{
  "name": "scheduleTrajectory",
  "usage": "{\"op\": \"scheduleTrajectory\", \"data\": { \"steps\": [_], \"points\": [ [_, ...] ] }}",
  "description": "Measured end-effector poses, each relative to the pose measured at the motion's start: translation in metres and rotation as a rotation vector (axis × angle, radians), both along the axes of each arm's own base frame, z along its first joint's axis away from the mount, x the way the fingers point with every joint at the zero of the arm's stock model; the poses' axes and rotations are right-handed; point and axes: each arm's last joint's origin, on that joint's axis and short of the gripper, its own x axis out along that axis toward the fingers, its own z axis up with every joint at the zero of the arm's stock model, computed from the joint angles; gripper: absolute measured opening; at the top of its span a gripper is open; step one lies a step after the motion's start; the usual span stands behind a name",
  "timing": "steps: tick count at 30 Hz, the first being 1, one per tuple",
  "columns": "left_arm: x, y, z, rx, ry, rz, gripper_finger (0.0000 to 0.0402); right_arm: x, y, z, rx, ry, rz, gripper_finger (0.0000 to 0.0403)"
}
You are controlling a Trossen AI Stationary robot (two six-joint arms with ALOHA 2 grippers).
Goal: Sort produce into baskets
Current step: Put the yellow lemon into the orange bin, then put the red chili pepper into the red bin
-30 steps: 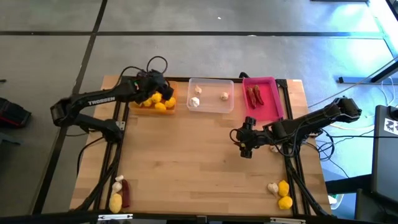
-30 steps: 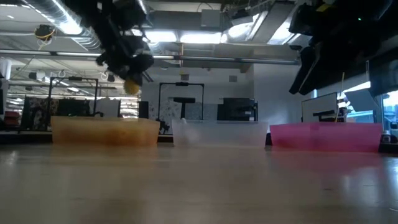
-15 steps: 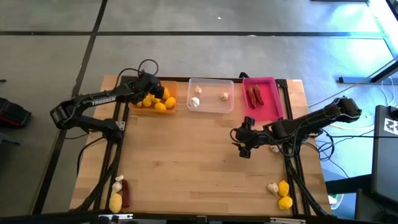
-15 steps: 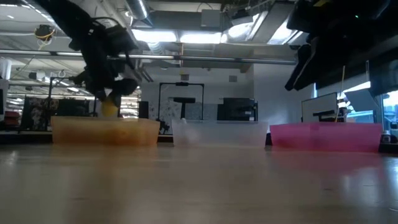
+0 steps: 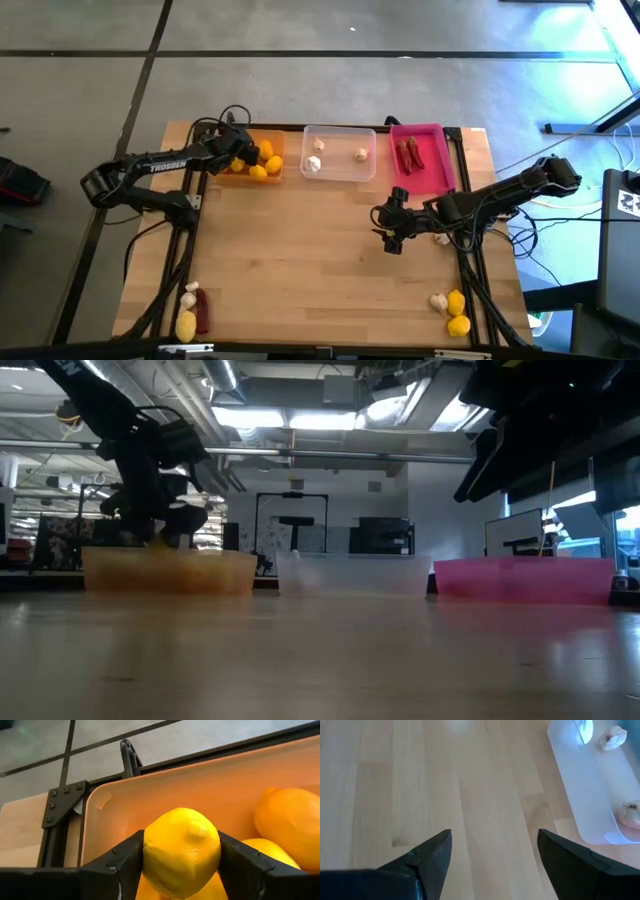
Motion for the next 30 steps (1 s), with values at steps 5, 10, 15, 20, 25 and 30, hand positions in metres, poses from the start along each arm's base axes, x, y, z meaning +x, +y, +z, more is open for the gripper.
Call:
{"op": "scheduleTrajectory", "data": {
  "steps": [5, 10, 15, 20, 25, 30],
  "points": [
    [-0.004, 0.004, -0.001, -0.043, -0.026, -0.019, 0.0247, 0.000, 0.000, 0.000, 0.000, 0.000, 0.000, 0.0287],
    [-0.006, 0.006, -0.001, -0.049, -0.028, -0.013, 0.0267, 0.000, 0.000, 0.000, -0.003, 0.000, -0.002, 0.0287],
    [0.001, 0.004, 0.017, -0.008, -0.053, -0.074, 0.0266, 0.001, 0.000, 0.000, -0.010, -0.011, -0.006, 0.0287],
    [0.023, -0.010, 0.058, 0.034, -0.175, -0.322, 0.0265, 0.004, 0.001, -0.002, -0.031, -0.011, 0.006, 0.0287],
    [0.044, -0.038, 0.092, 0.027, -0.320, -0.638, 0.0265, 0.005, 0.001, -0.003, -0.039, -0.008, 0.017, 0.0287],
    [0.050, -0.062, 0.106, 0.021, -0.371, -0.856, 0.0265, 0.005, 0.001, -0.003, -0.040, -0.002, 0.032, 0.0287]
  ]
}}
